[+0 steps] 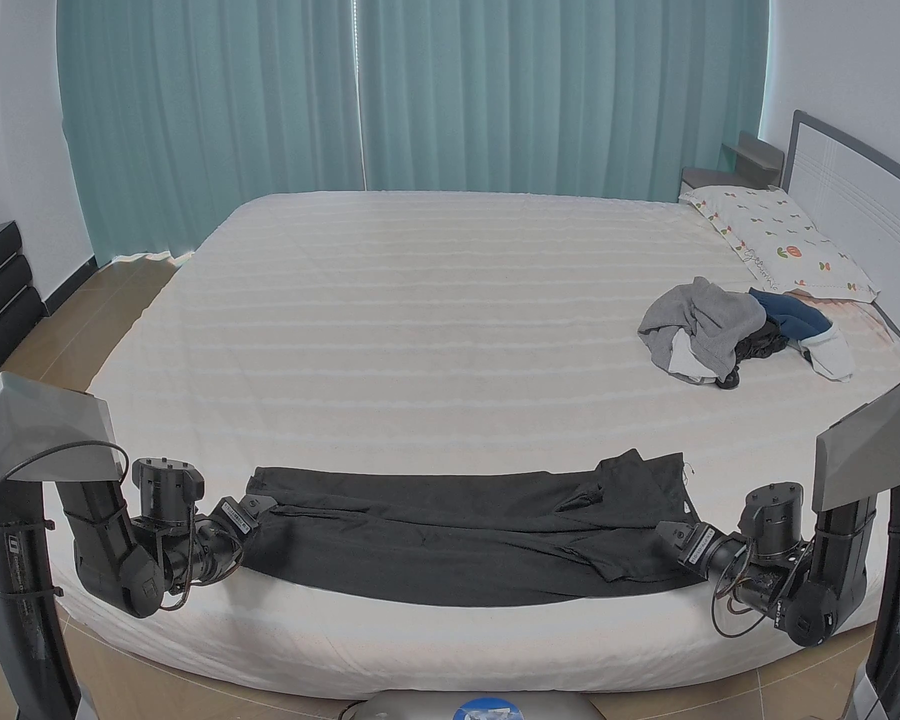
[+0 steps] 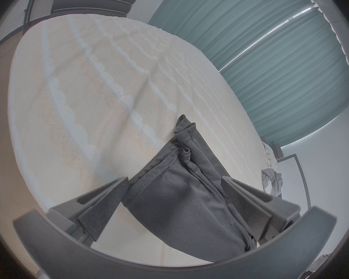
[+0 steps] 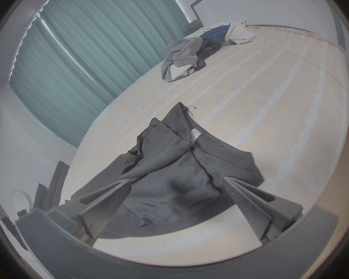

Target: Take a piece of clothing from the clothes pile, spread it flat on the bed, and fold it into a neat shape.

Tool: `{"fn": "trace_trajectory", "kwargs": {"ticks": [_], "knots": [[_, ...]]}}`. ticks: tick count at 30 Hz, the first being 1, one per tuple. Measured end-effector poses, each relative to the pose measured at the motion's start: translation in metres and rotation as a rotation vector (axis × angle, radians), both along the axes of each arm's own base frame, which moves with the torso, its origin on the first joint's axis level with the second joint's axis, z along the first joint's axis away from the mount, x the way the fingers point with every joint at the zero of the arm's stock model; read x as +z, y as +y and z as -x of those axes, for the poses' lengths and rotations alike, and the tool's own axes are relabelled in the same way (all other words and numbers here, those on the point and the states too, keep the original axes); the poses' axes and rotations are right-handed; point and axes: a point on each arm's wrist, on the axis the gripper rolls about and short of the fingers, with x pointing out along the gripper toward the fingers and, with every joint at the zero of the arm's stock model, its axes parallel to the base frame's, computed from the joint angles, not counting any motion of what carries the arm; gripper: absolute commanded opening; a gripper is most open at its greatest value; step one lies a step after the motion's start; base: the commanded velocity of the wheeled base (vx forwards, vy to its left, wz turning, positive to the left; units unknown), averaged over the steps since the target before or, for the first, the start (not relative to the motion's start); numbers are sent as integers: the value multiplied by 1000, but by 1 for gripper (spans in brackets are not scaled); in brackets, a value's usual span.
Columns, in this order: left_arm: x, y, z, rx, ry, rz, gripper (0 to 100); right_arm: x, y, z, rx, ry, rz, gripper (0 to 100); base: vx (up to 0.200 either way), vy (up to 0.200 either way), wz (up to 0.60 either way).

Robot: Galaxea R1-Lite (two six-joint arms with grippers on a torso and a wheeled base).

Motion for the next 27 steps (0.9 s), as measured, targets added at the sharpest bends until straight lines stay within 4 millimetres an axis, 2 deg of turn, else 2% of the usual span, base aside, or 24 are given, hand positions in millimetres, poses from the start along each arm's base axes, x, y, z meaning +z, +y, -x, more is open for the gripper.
{"fn": "trace_trajectory", "kwargs": {"ticks": [7,16,22,27], "knots": [[0,0,0,0,0,0,100,8,-7,10,21,5,37,100,0,0,0],[0,0,0,1,-2,1,100,16,0,0,55,-58,-28,100,0,0,0],[0,0,0,0,-2,0,100,19,15,-9,79,-64,-198,100,0,0,0],[0,0,0,0,-2,0,100,12,37,-18,154,-66,-246,100,0,0,0]]}}
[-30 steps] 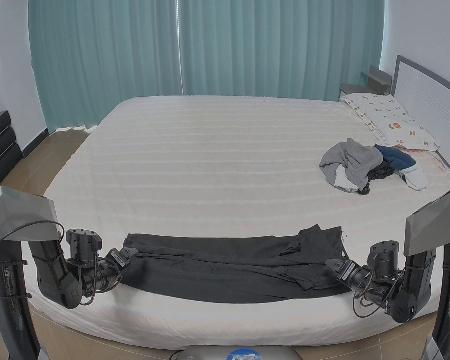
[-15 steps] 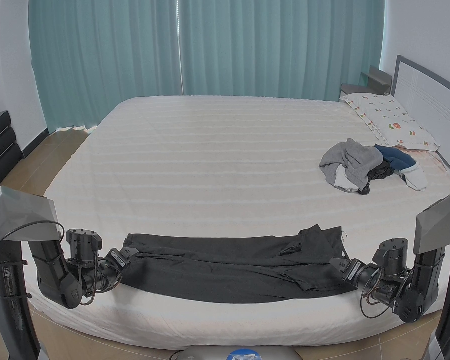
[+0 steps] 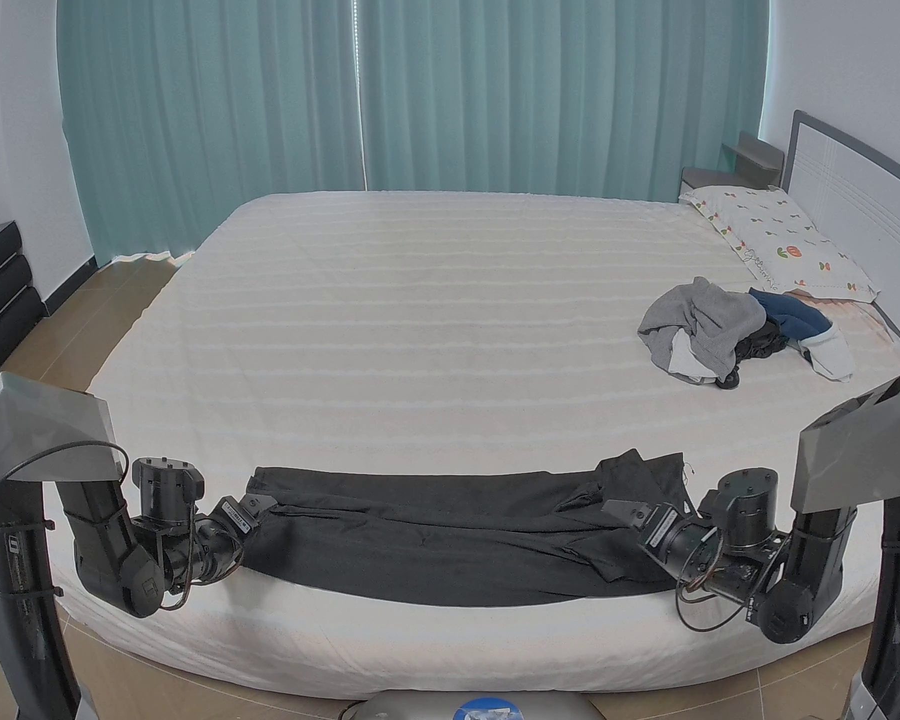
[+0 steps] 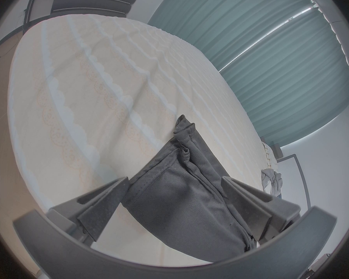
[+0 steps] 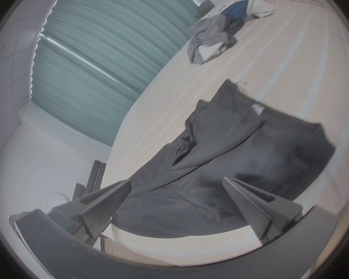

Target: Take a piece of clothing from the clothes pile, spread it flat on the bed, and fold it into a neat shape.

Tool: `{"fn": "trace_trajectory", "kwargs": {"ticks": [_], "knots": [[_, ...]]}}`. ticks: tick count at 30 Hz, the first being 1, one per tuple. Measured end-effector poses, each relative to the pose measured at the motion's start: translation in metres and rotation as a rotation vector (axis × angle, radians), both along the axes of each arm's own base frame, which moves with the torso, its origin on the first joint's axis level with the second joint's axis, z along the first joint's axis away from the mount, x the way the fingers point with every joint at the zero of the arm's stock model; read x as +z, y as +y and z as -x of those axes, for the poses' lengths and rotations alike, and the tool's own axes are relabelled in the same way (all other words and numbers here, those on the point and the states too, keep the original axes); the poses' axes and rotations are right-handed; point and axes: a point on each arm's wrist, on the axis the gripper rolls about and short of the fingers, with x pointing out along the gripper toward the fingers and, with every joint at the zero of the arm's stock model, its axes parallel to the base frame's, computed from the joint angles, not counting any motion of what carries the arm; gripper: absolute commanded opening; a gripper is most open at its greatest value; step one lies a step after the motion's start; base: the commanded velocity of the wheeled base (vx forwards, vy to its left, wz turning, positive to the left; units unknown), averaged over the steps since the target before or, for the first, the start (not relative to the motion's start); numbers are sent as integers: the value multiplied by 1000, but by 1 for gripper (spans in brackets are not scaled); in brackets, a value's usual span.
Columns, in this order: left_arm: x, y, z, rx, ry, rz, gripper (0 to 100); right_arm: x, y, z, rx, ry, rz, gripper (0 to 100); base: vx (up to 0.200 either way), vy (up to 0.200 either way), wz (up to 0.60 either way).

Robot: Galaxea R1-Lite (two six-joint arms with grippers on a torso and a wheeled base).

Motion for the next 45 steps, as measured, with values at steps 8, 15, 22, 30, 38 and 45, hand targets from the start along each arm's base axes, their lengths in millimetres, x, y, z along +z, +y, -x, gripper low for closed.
{"fn": "trace_trajectory", "kwargs": {"ticks": [8,15,22,30,38,45], "knots": [[0,0,0,0,0,0,100,-18,19,-3,71,28,-2,100,0,0,0],[0,0,0,-1,1,0,100,-26,23,7,131,75,4,100,0,0,0],[0,0,0,-1,0,-2,100,-25,23,12,158,72,-7,100,0,0,0],[-1,1,0,-31,-5,-46,100,-11,-1,1,59,31,-31,100,0,0,0],[-8,1,4,-78,20,-105,100,-1,-26,-5,-26,7,-46,100,0,0,0],[-12,1,7,-92,42,-125,0,2,-30,-5,-39,-1,-48,100,0,0,0]]}}
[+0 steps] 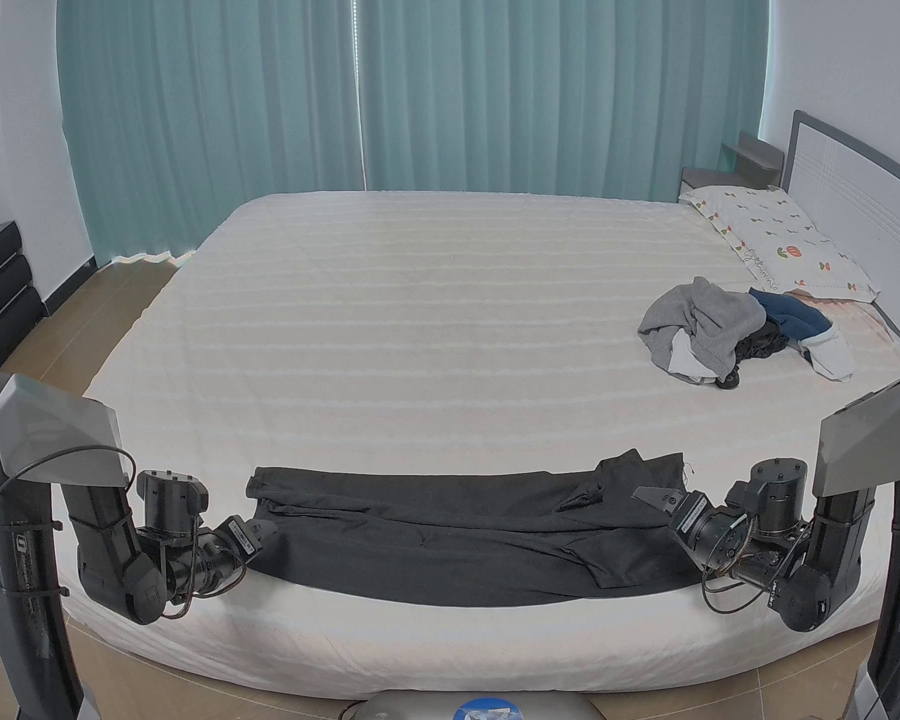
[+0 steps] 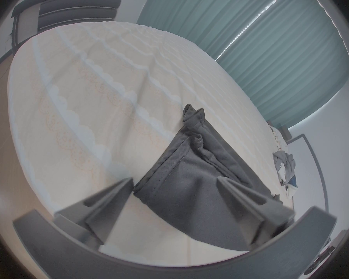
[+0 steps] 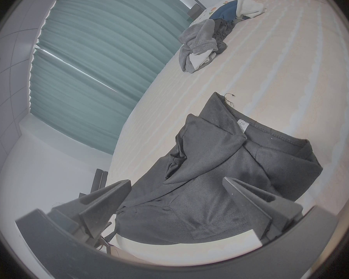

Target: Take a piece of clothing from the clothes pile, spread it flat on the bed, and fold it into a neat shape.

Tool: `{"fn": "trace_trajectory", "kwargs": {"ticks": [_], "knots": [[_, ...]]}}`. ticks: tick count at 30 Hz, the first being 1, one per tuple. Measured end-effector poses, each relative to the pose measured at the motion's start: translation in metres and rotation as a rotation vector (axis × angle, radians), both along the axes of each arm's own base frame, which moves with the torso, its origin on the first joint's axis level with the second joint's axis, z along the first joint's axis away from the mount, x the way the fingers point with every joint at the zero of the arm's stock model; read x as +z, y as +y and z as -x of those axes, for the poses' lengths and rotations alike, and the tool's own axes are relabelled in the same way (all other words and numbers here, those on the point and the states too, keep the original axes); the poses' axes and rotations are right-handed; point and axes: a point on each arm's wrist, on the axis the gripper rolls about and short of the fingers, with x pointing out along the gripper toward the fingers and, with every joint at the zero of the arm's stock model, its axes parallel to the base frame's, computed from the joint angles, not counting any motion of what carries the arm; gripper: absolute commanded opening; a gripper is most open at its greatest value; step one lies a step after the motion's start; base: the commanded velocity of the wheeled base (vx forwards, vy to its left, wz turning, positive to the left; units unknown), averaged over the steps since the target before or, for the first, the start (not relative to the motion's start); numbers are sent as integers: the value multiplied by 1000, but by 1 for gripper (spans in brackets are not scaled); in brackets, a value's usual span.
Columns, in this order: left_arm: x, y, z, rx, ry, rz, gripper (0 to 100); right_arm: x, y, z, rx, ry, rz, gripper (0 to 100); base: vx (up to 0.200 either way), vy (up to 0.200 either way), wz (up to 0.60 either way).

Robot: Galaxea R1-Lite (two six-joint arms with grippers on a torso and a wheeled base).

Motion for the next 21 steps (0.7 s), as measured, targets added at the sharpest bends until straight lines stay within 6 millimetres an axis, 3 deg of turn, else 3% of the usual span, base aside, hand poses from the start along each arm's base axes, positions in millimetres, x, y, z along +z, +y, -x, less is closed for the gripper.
{"fn": "trace_trajectory", "kwargs": {"ticks": [21], "knots": [[-10,7,31,24,105,-221,0,1,-13,-1,-45,6,1,100,0,0,0]]}}
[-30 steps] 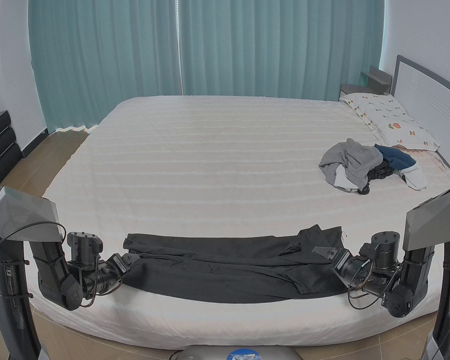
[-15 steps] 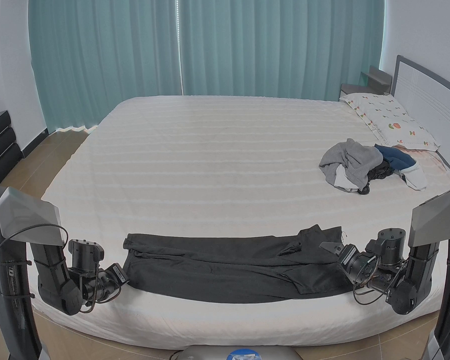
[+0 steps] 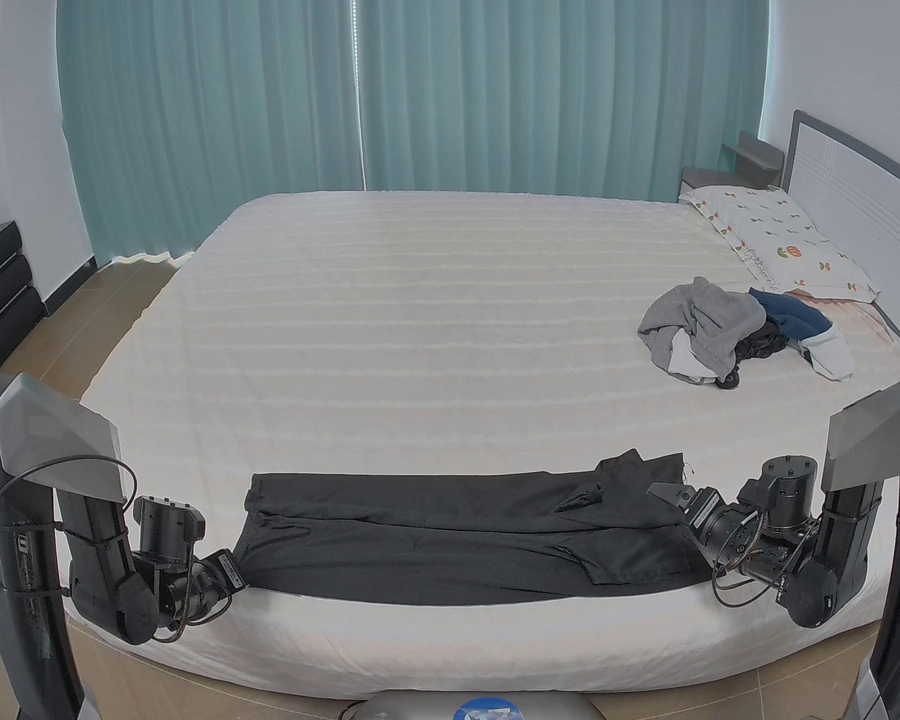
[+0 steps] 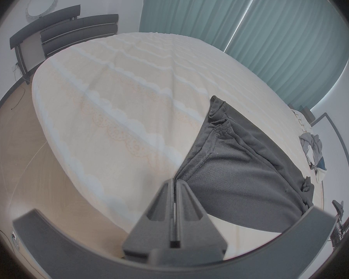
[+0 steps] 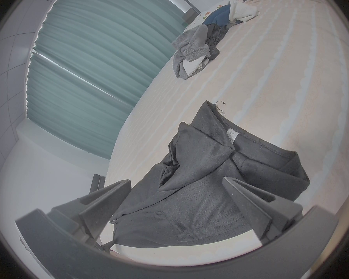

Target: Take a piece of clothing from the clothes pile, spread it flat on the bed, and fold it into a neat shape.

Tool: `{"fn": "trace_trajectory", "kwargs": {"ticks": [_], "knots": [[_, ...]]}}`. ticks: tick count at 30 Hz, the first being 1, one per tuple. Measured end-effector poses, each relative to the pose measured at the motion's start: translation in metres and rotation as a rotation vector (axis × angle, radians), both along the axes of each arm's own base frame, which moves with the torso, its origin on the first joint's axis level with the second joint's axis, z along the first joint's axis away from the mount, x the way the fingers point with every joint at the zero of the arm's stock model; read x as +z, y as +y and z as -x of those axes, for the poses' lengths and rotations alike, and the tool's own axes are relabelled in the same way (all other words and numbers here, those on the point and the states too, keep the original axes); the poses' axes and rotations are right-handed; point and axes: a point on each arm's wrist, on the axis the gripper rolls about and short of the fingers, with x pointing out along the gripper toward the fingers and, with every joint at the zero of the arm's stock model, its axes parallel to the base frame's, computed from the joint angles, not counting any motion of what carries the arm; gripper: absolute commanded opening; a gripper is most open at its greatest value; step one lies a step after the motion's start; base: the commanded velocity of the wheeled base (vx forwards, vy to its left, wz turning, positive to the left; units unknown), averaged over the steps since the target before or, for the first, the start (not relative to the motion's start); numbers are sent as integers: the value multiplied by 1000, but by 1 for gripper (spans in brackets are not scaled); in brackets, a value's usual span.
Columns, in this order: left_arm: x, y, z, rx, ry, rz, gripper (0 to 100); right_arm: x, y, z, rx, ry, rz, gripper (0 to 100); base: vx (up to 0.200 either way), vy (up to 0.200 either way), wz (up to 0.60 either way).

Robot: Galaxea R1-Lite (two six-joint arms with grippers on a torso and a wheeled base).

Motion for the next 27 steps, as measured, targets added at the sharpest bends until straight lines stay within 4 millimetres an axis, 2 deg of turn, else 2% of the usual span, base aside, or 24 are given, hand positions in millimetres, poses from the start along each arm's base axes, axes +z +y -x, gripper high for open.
{"fn": "trace_trajectory", "kwargs": {"ticks": [1,2,12,16,21,27], "knots": [[0,0,0,1,1,0,0,0,0,0,-1,0,0,100,0,0,0],[0,0,1,1,3,0,100,0,0,0,0,0,0,100,0,0,0],[1,1,4,-4,9,-10,100,0,-1,0,-3,1,-1,100,0,0,0],[8,5,-1,13,-29,-1,100,0,-1,0,-4,0,0,100,0,0,0],[28,10,-17,57,-141,52,100,0,-2,-1,-8,-1,-1,100,0,0,0],[45,9,-42,59,-239,114,100,0,-2,-1,-10,0,-1,100,0,0,0]]}}
